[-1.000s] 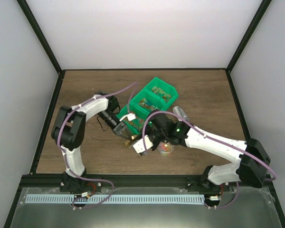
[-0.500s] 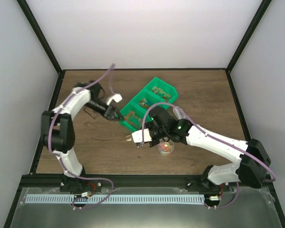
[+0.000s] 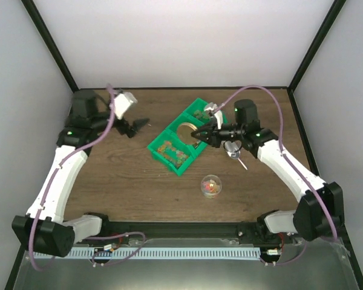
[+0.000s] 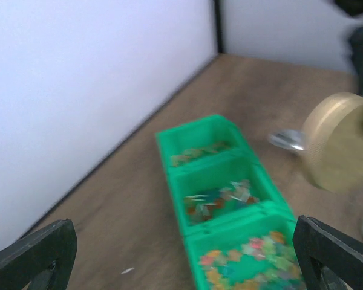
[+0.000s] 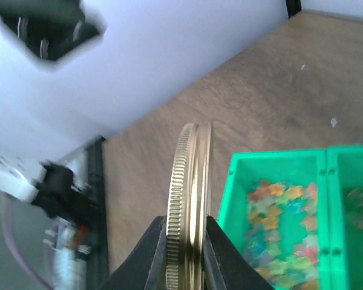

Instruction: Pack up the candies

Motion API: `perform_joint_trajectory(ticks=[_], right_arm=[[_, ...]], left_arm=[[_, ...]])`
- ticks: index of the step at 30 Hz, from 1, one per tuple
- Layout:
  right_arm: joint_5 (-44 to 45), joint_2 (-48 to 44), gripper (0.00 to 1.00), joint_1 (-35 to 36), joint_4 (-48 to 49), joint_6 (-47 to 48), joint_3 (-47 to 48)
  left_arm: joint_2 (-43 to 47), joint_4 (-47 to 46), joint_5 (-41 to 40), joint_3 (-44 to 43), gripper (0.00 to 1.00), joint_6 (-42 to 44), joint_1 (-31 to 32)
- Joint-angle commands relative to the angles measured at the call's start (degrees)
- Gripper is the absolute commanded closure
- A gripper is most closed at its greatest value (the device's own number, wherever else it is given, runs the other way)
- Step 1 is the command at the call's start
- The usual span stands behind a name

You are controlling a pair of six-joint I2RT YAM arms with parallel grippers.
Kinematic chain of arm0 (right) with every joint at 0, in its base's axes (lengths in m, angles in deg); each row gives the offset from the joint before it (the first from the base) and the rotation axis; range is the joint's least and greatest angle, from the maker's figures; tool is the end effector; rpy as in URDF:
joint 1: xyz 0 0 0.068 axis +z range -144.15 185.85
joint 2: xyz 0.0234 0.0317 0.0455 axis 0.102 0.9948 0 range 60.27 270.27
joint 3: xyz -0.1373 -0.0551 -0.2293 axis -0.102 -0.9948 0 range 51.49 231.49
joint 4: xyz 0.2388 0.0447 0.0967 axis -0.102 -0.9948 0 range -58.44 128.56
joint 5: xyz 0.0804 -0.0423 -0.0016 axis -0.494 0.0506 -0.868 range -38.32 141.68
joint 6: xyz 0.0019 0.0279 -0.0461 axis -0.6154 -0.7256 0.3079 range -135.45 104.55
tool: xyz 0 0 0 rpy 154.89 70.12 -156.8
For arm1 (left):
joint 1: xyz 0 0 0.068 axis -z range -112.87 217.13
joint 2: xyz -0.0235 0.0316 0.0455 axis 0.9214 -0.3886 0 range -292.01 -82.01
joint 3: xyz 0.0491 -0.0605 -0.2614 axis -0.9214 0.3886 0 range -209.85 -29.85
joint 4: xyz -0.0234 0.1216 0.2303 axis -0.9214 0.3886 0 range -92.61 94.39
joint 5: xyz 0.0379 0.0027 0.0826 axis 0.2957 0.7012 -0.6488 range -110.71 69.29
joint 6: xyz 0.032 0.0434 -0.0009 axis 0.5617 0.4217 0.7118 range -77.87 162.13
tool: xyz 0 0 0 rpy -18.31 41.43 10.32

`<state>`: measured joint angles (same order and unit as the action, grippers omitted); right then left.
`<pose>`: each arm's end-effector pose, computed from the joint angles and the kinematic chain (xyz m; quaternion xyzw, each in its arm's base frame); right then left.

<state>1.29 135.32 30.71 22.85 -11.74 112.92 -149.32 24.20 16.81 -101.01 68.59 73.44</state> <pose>0.2502 0.1462 0.3219 -0.4010 0.7038 0.4450 0.3819 0.2489 -0.0492 0.3934 0.3931 0.7072 -0.1726 0.5617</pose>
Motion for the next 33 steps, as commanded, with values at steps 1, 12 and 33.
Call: perform_joint_trajectory(ticks=[1,12,33], right_arm=[[-19.8,3.1,0.99,-6.9,10.4,-26.8,-4.7],[-32.6,7.4,0.99,-8.0,15.6,-34.1,-10.3],[-32.6,8.5,0.99,-8.1,16.1,-35.1,-11.4]], left_arm=[[-0.7,5.4,-1.9,3.8,0.0,12.5,10.6],[-4.0,2.1,-10.7,7.5,0.0,15.4,30.7],[-11.4,-1.7,-18.6,5.2,0.0,16.5,39.7]])
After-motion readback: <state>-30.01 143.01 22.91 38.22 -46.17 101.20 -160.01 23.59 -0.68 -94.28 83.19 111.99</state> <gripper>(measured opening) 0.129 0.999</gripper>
